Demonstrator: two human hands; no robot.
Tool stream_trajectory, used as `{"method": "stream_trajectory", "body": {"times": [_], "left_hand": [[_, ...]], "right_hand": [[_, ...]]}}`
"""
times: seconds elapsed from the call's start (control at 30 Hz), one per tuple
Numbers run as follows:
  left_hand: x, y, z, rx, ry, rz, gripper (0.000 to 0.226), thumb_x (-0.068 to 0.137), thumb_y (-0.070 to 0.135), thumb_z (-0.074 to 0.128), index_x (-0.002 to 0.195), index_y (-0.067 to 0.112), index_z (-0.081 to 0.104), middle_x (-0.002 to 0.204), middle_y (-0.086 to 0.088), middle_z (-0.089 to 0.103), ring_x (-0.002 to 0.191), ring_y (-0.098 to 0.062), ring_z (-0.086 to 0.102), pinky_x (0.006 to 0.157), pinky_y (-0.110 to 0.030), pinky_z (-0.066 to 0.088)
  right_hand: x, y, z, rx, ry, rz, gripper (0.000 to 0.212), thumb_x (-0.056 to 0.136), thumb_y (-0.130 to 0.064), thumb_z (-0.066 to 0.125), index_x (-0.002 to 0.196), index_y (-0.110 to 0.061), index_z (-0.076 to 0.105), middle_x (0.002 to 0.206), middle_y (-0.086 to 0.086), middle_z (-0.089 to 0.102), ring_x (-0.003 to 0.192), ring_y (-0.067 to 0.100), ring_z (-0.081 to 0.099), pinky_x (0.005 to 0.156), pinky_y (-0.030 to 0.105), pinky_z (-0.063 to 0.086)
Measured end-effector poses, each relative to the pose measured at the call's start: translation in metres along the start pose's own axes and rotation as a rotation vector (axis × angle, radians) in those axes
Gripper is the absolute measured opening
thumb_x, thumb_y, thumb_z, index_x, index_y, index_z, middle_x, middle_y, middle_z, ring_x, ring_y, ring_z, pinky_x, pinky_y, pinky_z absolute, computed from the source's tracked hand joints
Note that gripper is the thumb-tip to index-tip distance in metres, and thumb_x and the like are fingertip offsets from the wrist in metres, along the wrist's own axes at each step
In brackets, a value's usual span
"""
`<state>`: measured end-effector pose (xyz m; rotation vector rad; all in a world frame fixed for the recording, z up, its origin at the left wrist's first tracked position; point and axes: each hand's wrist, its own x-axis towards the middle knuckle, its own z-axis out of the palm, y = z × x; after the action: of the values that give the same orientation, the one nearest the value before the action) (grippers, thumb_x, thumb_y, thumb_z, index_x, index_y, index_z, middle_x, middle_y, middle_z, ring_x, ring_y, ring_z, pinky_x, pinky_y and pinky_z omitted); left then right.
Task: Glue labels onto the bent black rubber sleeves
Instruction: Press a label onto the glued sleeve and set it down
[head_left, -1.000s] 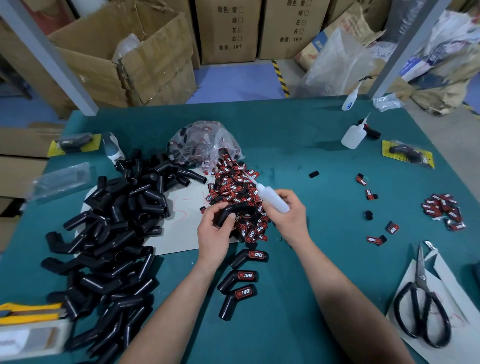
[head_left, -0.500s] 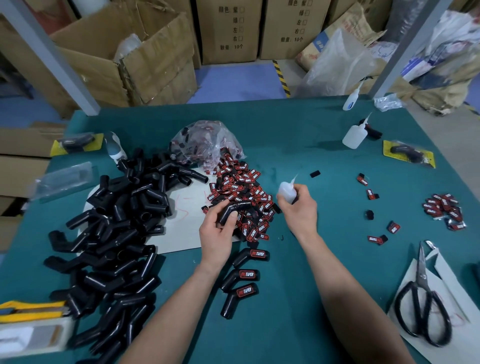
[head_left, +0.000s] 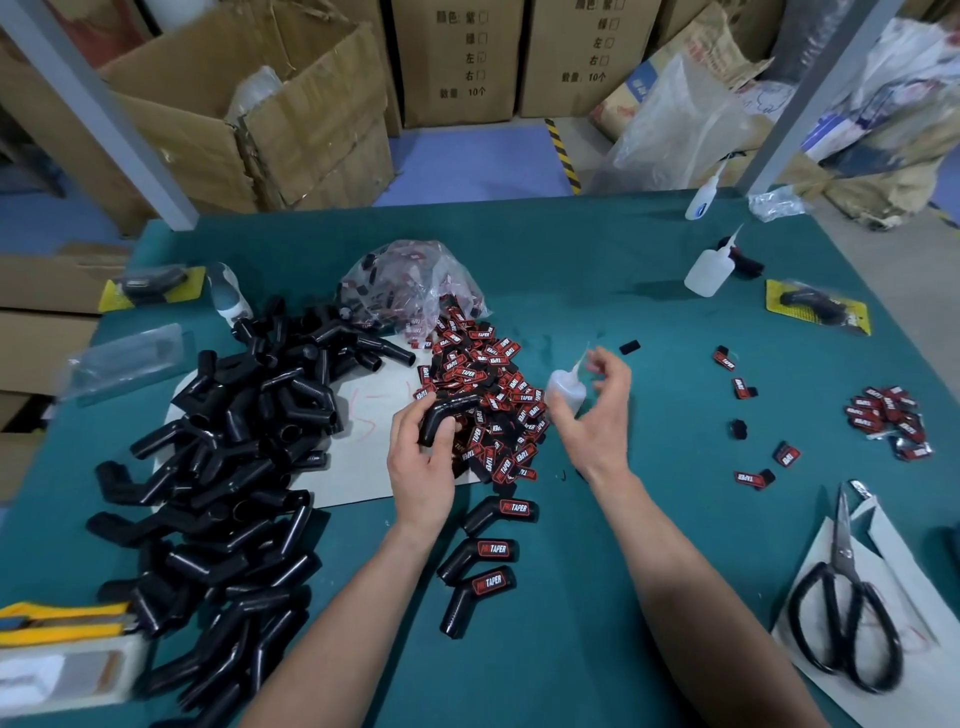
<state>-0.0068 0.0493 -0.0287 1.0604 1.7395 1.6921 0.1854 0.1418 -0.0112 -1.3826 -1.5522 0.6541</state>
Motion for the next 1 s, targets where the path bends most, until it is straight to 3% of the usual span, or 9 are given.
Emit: {"method": "stream_trajectory", "body": {"times": [0.1,0.17,0.2,0.3,0.37,0.47,0.63,0.83,1.0], "left_hand": [[-0.001,0.004,0.001,-0.042,0.036,-0.005,0.027,0.098,0.038,0.063,0.125,0.042,0.062,0.126,0.007,0.064,0.114,-0.009,0.065,0.080,-0.011,0.051],[-0.001,0.008,0.001,-0.045,0.047,0.029,0.027,0.097,0.037,0.063,0.121,0.050,0.062,0.123,0.013,0.065,0.113,-0.001,0.062,0.082,-0.005,0.048],[-0.001,0.009,0.000,-0.042,0.047,0.042,0.028,0.097,0.035,0.063,0.120,0.052,0.063,0.122,0.017,0.064,0.113,0.000,0.062,0.084,-0.006,0.047],[-0.002,0.008,0.001,-0.052,0.038,0.057,0.027,0.097,0.033,0.062,0.120,0.047,0.064,0.119,0.021,0.064,0.116,-0.005,0.062,0.096,-0.013,0.046],[-0.003,0.006,0.001,-0.079,0.040,0.060,0.025,0.097,0.033,0.061,0.121,0.040,0.064,0.119,0.018,0.065,0.116,-0.011,0.063,0.100,-0.019,0.048],[-0.003,0.003,0.001,-0.104,0.029,0.008,0.026,0.098,0.036,0.059,0.124,0.032,0.062,0.118,-0.006,0.068,0.108,-0.031,0.067,0.096,-0.039,0.055],[-0.004,0.003,0.002,-0.107,-0.033,-0.046,0.023,0.097,0.043,0.058,0.119,0.051,0.058,0.091,0.001,0.075,0.083,-0.012,0.071,0.081,-0.022,0.055],[-0.003,0.006,0.002,-0.160,-0.057,-0.094,0.026,0.096,0.044,0.062,0.120,0.052,0.059,0.097,-0.004,0.075,0.086,-0.014,0.073,0.082,-0.022,0.056],[-0.006,0.013,0.003,-0.301,-0.083,-0.228,0.023,0.095,0.047,0.064,0.118,0.043,0.067,0.088,-0.006,0.075,0.072,-0.023,0.072,0.071,-0.032,0.061]], "right_hand": [[-0.007,-0.006,-0.003,-0.049,0.278,-0.478,0.031,0.086,-0.020,0.065,0.109,-0.001,0.058,0.106,0.018,0.055,0.101,0.030,0.054,0.092,0.040,0.047],[-0.016,-0.014,0.002,-0.114,0.065,-0.650,0.007,0.091,-0.019,0.060,0.085,-0.020,0.061,0.081,0.003,0.058,0.077,0.019,0.052,0.070,0.042,0.052],[-0.022,-0.019,0.008,-0.176,-0.119,-0.681,0.016,0.093,-0.019,0.059,0.080,-0.028,0.059,0.074,-0.003,0.058,0.071,0.015,0.049,0.064,0.041,0.053],[-0.040,-0.018,0.027,-0.219,-0.473,-0.759,0.011,0.097,-0.015,0.065,0.100,-0.010,0.075,0.093,0.006,0.068,0.084,0.023,0.060,0.075,0.036,0.054],[-0.043,-0.016,0.033,-0.240,-0.544,-0.666,0.019,0.097,-0.016,0.067,0.111,-0.006,0.074,0.105,0.010,0.064,0.093,0.027,0.058,0.080,0.037,0.054],[-0.041,-0.017,0.033,-0.282,-0.569,-0.566,0.022,0.095,-0.017,0.069,0.115,-0.009,0.074,0.108,0.010,0.058,0.098,0.026,0.053,0.083,0.039,0.054],[-0.045,-0.024,0.032,-0.314,-0.530,-0.612,0.009,0.092,-0.013,0.073,0.097,-0.007,0.073,0.103,0.007,0.062,0.094,0.025,0.055,0.077,0.037,0.055],[-0.040,-0.028,0.023,-0.137,-0.436,-0.419,0.012,0.099,-0.018,0.066,0.104,-0.009,0.072,0.099,0.000,0.068,0.092,0.016,0.062,0.079,0.031,0.053],[-0.041,-0.026,0.025,-0.016,-0.381,-0.198,0.008,0.098,-0.024,0.063,0.104,-0.023,0.067,0.094,-0.013,0.067,0.086,0.002,0.062,0.076,0.024,0.052]]}}
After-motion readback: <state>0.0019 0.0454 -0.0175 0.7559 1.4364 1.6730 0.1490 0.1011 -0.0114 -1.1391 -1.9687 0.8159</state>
